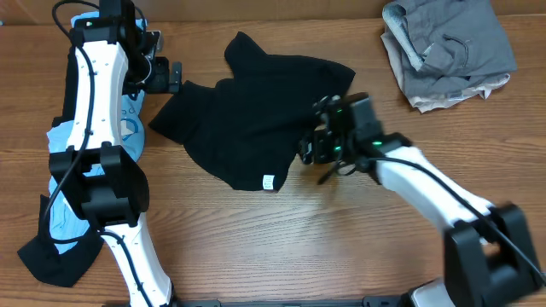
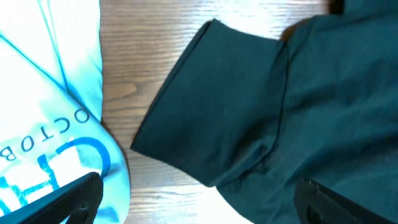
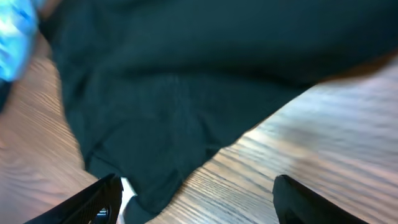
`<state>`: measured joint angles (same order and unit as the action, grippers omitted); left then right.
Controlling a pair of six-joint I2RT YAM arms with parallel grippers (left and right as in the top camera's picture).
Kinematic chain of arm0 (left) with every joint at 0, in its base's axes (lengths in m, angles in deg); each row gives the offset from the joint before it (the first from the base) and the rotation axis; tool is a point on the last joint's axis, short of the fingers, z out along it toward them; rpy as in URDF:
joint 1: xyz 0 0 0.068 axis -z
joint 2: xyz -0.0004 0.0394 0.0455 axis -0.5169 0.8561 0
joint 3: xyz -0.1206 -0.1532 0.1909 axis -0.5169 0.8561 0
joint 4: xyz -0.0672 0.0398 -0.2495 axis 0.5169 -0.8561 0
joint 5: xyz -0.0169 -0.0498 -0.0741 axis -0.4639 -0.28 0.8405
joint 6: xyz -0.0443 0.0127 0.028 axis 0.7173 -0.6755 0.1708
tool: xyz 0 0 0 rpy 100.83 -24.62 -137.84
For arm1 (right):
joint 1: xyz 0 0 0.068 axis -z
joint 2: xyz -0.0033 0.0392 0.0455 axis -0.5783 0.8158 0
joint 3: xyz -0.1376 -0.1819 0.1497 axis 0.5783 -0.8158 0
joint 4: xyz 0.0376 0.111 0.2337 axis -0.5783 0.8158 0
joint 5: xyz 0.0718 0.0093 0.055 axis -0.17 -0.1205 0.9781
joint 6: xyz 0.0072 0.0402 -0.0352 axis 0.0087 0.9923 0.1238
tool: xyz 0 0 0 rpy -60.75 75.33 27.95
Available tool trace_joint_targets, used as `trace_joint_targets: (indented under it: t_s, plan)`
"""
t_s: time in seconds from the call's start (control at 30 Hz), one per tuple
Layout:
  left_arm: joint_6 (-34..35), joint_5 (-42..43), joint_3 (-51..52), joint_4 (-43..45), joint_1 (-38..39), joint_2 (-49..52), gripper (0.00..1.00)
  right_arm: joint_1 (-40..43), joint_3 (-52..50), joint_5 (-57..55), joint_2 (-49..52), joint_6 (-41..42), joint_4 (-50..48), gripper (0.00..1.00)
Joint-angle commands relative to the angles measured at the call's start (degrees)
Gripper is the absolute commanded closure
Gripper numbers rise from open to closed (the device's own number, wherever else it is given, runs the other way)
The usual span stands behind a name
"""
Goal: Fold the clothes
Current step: 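Grasp the black shirt hem with the right gripper and spread it right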
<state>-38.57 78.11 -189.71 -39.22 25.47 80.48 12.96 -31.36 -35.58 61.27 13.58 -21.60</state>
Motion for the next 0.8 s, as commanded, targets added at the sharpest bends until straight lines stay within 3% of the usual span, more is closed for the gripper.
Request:
trace_joint_targets:
  t_s: [0.0,0.27,0.57,0.77]
  plan:
    - [-1.16,1.05,0.15,0.79,0.26,-0.50,0.00,-2.29,1.31,-2.99,4.70,-0.79,-0.59,0.20]
    - [-0.68,1.09,0.15,2.84,1.18,-0.50,0.00,-4.39,1.31,-4.31,7.89,-1.01,-2.19,0.20]
    - [-0.50,1.05,0.37,4.63,3.10,-0.50,0.00,-11.54,1.31,-18.36,8.90,-0.98,-6.38,0.25]
    - [-0.50,1.03,0.37,4.68,3.23,-0.50,0.00,-12.39,1.31,-22.75,11.41,-0.76,-7.41,0.37]
